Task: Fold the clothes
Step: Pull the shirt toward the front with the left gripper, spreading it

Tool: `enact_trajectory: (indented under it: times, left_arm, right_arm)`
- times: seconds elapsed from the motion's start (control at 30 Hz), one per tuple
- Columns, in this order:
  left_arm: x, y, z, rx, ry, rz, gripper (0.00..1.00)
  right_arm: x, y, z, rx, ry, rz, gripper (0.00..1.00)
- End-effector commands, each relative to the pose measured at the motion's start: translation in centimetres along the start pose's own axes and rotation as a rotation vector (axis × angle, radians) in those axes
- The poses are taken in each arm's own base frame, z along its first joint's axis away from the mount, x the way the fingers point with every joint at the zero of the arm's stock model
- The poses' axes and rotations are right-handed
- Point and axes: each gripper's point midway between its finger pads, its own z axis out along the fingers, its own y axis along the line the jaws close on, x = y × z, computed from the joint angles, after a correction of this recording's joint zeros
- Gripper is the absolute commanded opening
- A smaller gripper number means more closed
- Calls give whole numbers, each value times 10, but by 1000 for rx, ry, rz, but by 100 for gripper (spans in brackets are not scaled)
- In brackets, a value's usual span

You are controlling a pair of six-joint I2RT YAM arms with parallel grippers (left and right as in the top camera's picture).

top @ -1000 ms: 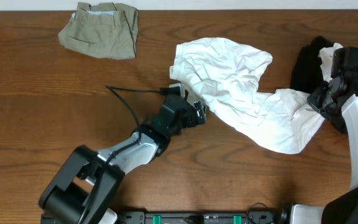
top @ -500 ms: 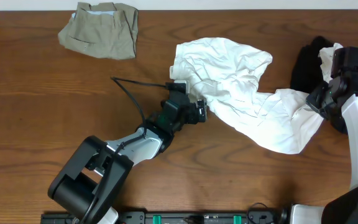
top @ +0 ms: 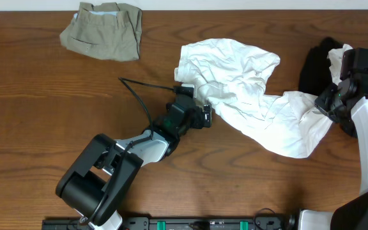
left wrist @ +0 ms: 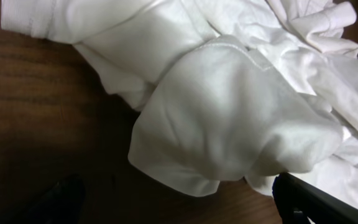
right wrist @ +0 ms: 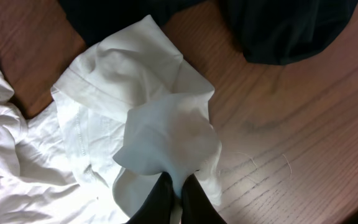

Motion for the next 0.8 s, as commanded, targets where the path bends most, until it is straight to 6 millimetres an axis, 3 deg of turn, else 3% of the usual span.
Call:
enact_trajectory:
  times: [0.0,0.1,0.63,0.77]
  left_arm:
    - [-7,-9,3,34,-12,-2,98]
    - [-2,-16,4,81,13,-1,98]
    - [17,12,26,26,41,-4,98]
    - [20,8,29,56,48,-4,98]
  right_arm:
    - [-1,-2,2,5,4,-7,5]
    - [-1,-2,2,5,3,-7,5]
    - [-2,-1,2,2,0,-9,5]
    - [-1,0,2,-4,4,-10,5]
